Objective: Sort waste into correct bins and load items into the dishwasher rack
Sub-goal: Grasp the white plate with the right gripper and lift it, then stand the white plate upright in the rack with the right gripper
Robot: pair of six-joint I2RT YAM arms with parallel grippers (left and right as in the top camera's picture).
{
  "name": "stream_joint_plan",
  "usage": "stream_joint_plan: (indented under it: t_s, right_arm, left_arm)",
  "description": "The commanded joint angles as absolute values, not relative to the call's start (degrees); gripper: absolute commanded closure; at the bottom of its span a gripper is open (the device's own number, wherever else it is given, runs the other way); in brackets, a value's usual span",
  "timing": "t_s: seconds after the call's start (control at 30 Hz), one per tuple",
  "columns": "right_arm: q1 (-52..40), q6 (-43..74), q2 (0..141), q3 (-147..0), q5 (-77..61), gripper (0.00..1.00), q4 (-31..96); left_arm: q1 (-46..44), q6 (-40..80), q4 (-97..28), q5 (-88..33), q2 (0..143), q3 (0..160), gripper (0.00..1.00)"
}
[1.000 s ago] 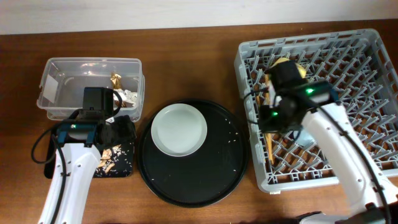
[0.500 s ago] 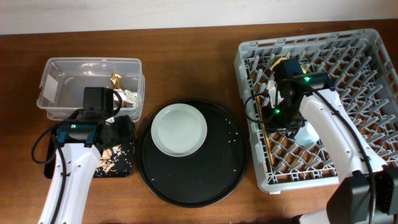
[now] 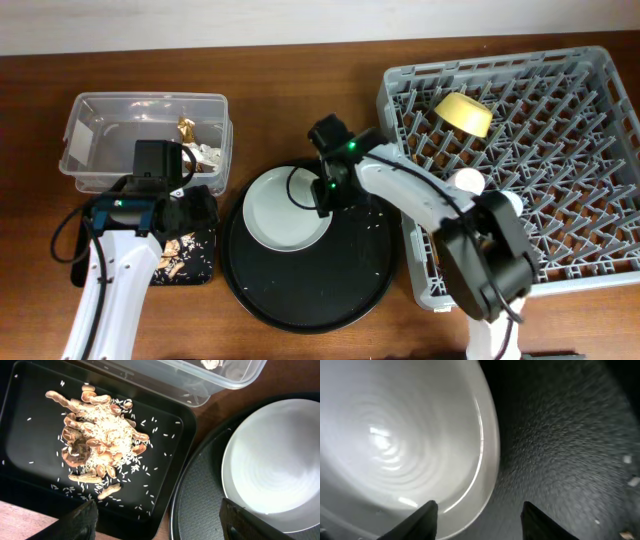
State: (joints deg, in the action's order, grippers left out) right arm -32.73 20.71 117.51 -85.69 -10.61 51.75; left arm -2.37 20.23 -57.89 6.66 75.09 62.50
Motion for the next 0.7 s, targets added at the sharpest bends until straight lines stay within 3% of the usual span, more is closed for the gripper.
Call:
stream_joint_plan:
  t_s: [0.0, 0.13, 0.23, 0.37, 0.5, 0.67]
  right_arm:
    - [-33.0, 23.5, 121.4, -85.7, -9.7, 0.54, 51.8]
    - [-33.0, 24.9, 122.2, -85.7, -9.9, 0.96, 52.9]
    - [-32.3, 25.8, 121.1, -86.2, -9.4, 0.96, 55.2]
    - [-29.5, 25.7, 105.7, -87.5, 4.7, 0.96, 60.4]
    - [-24.7, 24.0, 88.0, -87.5, 28.9, 0.96, 60.0]
    - [-18.6, 22.3, 85.9, -87.4, 52.9, 0.96, 58.0]
  left_arm:
    - [-2.1, 20.8, -57.9, 6.7, 74.1, 62.7, 0.23]
    - [-2.1, 20.8, -58.0, 6.7, 74.1, 62.7, 0.23]
    - [-2.1, 20.8, -58.0, 6.7, 74.1, 62.7, 0.23]
    - [-2.1, 20.8, -57.9, 6.7, 74.1, 62.7, 0.23]
    - [-2.1, 20.8, -57.7, 6.7, 74.1, 62.7, 0.23]
    - [-2.1, 20.8, -57.6, 6.7, 74.1, 62.7, 0.23]
